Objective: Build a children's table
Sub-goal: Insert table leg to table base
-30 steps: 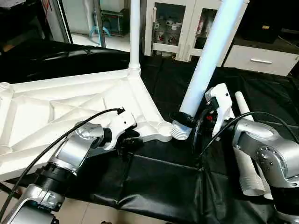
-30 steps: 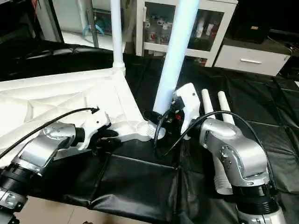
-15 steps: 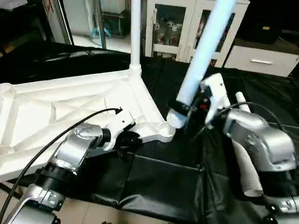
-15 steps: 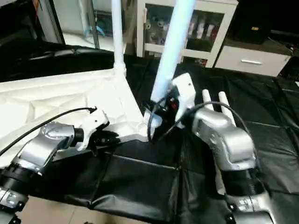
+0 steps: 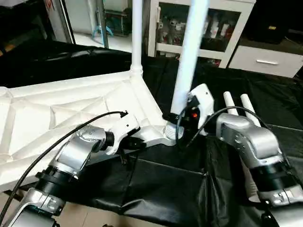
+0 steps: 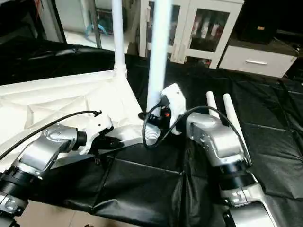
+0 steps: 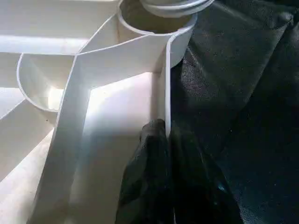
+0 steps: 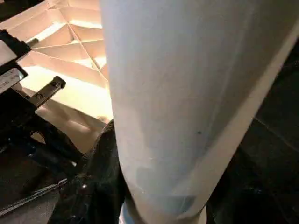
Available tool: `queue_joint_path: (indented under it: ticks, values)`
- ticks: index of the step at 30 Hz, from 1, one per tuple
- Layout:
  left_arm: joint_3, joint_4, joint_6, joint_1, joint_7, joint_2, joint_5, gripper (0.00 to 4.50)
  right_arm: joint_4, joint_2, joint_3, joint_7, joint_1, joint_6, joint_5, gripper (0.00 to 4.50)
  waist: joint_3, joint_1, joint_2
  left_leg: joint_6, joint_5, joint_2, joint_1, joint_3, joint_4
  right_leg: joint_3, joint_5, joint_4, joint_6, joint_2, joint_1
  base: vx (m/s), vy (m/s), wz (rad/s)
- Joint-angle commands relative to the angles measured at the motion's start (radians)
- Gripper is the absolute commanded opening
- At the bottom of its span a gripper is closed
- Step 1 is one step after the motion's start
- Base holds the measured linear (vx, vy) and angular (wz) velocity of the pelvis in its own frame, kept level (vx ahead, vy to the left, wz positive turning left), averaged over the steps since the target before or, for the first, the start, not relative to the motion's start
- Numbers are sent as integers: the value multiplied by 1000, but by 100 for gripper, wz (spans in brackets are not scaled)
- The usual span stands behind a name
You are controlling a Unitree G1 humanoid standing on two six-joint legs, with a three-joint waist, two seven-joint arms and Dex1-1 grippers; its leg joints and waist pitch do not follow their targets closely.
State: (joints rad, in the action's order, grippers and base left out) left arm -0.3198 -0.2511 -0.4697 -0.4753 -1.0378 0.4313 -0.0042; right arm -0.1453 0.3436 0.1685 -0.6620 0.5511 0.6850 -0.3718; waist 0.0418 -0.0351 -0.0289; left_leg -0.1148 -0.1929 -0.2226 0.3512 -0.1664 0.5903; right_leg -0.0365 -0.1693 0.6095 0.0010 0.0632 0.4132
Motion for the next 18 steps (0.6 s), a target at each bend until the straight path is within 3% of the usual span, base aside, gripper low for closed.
queue_joint_path:
  ticks: [1, 5, 11, 18]
  values:
    - [-54, -20, -42, 42, -24, 0, 6, 0, -14, 3, 11, -12, 24, -19, 18, 187, -54, -3, -7, 0, -180, 2, 2, -13, -70, 32, -264, -71, -166, 48, -48, 0, 0, 0]
    - [-54, -8, -44, 43, -25, 3, 4, 0, -49, -3, 27, -33, 34, -30, 38, 187, -56, -2, -13, 3, -169, 3, 4, -14, -69, 32, -233, -67, -177, 48, -49, 0, 0, 0]
    - [-53, 4, -48, 45, -28, 7, 0, 0, -113, -14, 34, -38, 52, -58, 56, 187, -54, -1, -13, -1, -180, 3, 1, -15, -69, 32, -248, -69, -178, 48, -47, 0, 0, 0]
    - [-51, 12, -55, 48, -29, 11, -4, 0, -184, -49, -17, -42, 63, -85, 36, 187, -56, -1, -13, 1, -174, 3, 2, -15, -69, 32, -226, -66, -187, 48, -48, 0, 0, 0]
